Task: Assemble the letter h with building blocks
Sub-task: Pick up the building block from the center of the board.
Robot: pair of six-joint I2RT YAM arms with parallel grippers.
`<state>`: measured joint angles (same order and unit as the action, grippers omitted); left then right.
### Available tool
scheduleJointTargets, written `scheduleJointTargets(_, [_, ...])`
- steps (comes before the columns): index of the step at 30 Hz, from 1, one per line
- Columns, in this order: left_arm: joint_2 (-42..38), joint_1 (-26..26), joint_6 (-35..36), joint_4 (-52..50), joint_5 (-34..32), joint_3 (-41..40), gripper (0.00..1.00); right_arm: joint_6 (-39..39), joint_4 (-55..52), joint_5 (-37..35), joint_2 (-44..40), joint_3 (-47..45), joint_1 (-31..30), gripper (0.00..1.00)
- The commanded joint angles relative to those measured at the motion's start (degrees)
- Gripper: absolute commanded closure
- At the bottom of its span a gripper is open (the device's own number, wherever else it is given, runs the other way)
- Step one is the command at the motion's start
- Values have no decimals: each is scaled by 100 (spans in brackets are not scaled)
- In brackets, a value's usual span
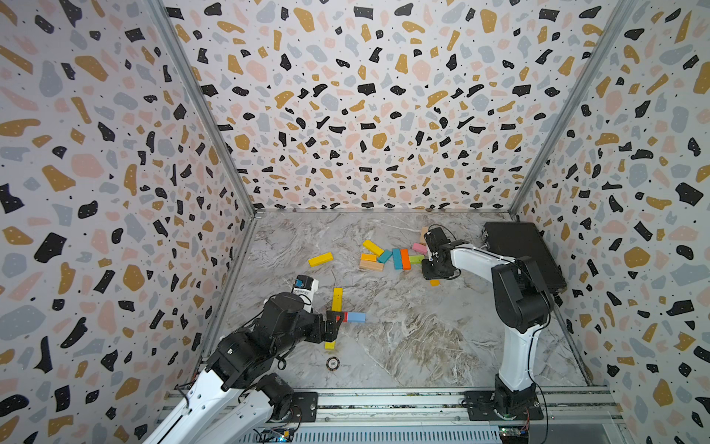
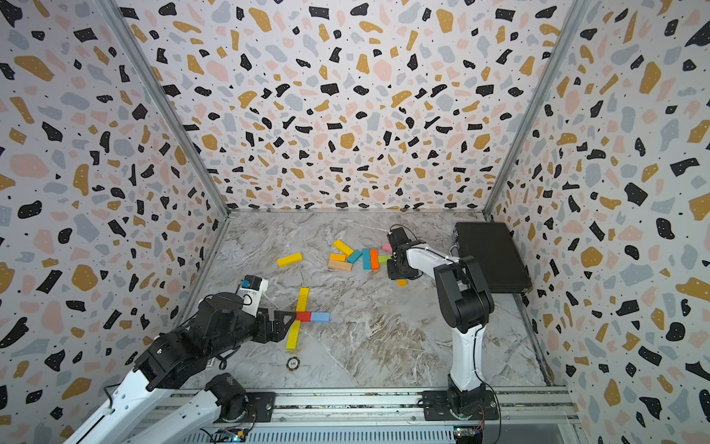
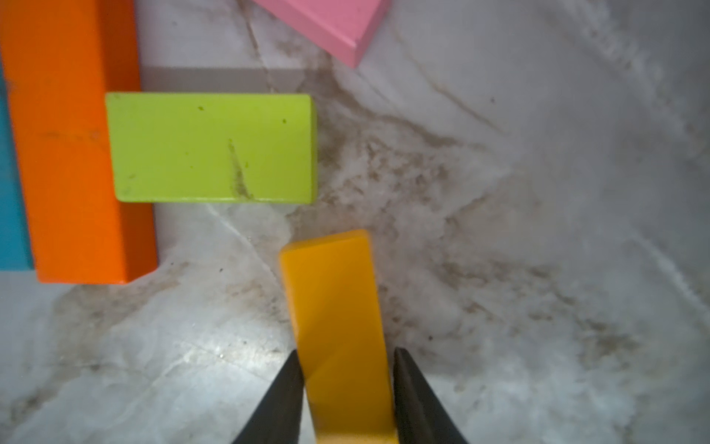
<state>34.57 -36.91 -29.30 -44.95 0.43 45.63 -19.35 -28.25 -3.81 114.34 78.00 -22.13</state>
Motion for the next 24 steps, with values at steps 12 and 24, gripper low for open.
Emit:
scheduleJointTargets(12, [-272, 26, 66, -12, -52, 34, 1, -1439, 14, 113, -2156, -1534, -670, 78])
scheduleJointTargets(24, [-774, 30, -139, -92, -536, -44, 1, -3671, -435, -598, -2788, -1760, -3392, 82])
